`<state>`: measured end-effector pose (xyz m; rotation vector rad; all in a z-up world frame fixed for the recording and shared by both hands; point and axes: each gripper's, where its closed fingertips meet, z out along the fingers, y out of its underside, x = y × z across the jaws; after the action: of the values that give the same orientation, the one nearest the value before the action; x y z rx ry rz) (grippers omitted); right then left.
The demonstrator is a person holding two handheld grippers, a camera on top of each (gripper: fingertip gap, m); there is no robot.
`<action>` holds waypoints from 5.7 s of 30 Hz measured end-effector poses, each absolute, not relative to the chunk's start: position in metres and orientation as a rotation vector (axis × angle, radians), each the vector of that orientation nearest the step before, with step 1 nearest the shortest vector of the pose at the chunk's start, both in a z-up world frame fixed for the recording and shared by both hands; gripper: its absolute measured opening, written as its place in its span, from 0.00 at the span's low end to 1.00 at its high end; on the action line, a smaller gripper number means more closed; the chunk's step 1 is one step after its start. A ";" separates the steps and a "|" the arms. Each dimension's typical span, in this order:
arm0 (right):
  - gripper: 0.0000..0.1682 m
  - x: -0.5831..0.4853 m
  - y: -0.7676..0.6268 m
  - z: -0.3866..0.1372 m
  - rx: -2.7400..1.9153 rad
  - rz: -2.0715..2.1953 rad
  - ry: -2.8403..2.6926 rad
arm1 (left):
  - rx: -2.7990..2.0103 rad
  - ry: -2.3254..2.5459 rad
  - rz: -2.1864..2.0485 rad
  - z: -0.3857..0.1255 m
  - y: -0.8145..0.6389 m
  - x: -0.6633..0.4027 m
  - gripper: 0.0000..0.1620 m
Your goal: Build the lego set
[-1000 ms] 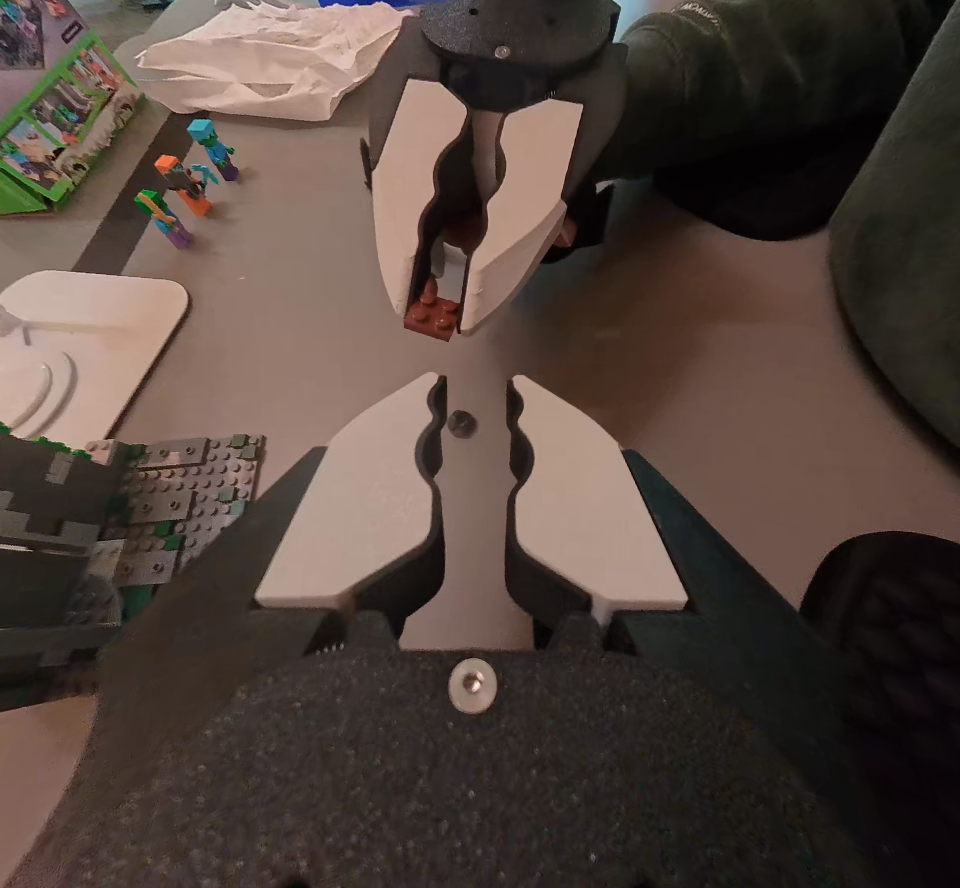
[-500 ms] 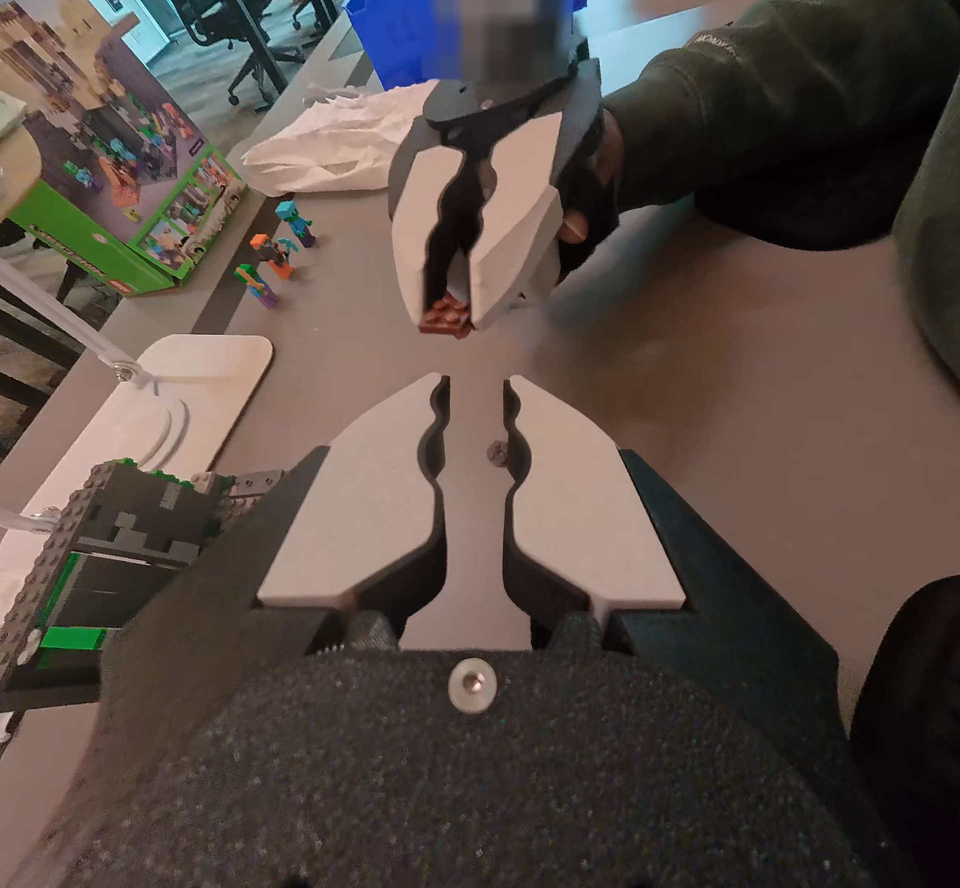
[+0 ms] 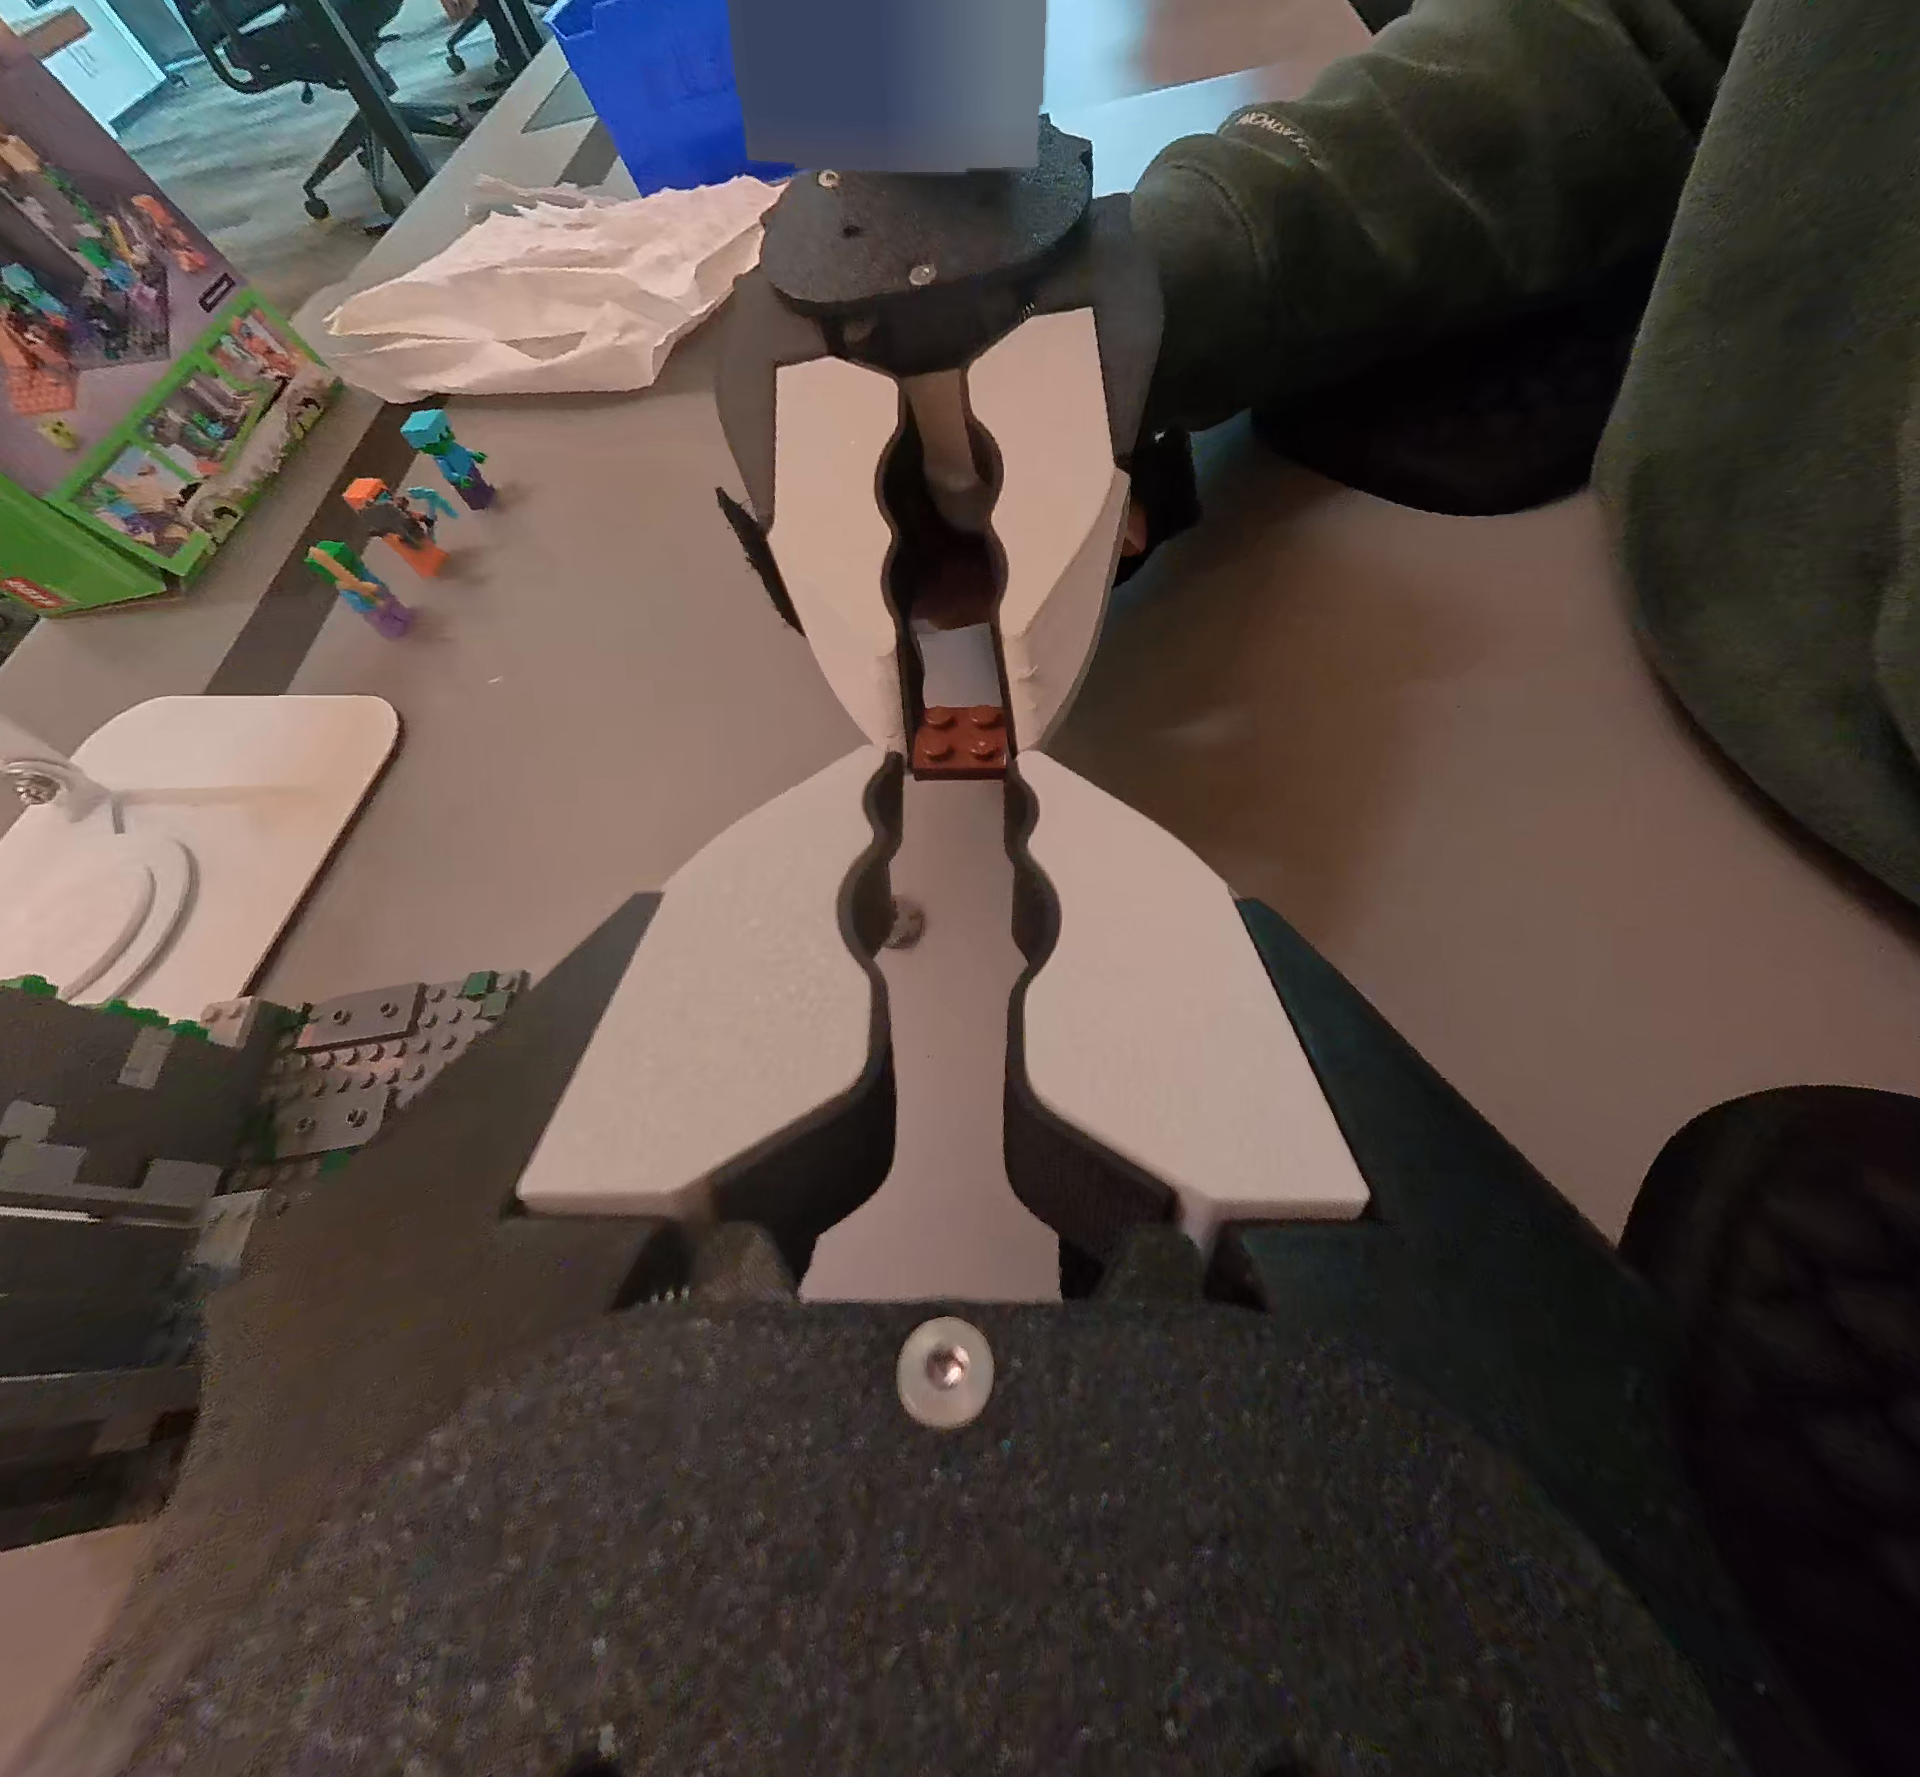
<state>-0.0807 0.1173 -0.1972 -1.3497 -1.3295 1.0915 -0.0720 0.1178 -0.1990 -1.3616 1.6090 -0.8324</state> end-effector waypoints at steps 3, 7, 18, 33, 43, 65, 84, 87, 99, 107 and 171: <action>0.10 -0.081 0.116 -0.199 -1.345 1.077 -1.344 | -1.354 1.617 -0.825 -0.200 0.116 -0.073 0.10; 0.10 -0.083 0.121 -0.201 -1.363 1.032 -1.329 | -1.380 1.623 -0.792 -0.200 0.119 -0.079 0.10; 0.09 -0.069 0.149 -0.207 -1.469 0.964 -1.225 | -1.831 1.651 -0.459 -0.202 0.225 -0.216 0.10; 0.07 -0.068 0.154 -0.222 -1.522 0.916 -1.243 | -2.145 2.072 -0.390 -0.285 0.259 -0.244 0.10; 0.06 -0.067 0.155 -0.222 -1.525 0.918 -1.240 | -2.198 2.134 -0.315 -0.293 0.253 -0.259 0.16; 0.06 -0.069 0.153 -0.215 -1.510 0.890 -1.243 | -2.577 2.070 -0.124 -0.291 0.163 -0.248 0.15; 0.05 -0.067 0.155 -0.213 -1.513 0.874 -1.237 | -2.516 2.059 0.100 -0.297 0.161 -0.251 0.16; 0.05 -0.067 0.155 -0.213 -1.511 0.865 -1.242 | -2.477 2.103 0.144 -0.299 0.162 -0.252 0.13; 0.05 -0.067 0.155 -0.213 -1.512 0.866 -1.243 | -2.400 2.070 -0.013 -0.295 0.156 -0.235 0.12; 0.05 -0.066 0.155 -0.213 -1.514 0.864 -1.242 | -2.423 1.988 -0.058 -0.299 0.161 -0.223 0.13; 0.01 -0.076 0.126 -0.187 -1.642 1.574 -1.055 | -1.761 1.603 -0.960 -0.192 0.125 -0.079 0.13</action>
<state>-0.0755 0.1255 -0.1869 -1.6425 -1.0554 1.5735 -0.0789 0.1248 -0.1916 -1.7610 1.6028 -0.9605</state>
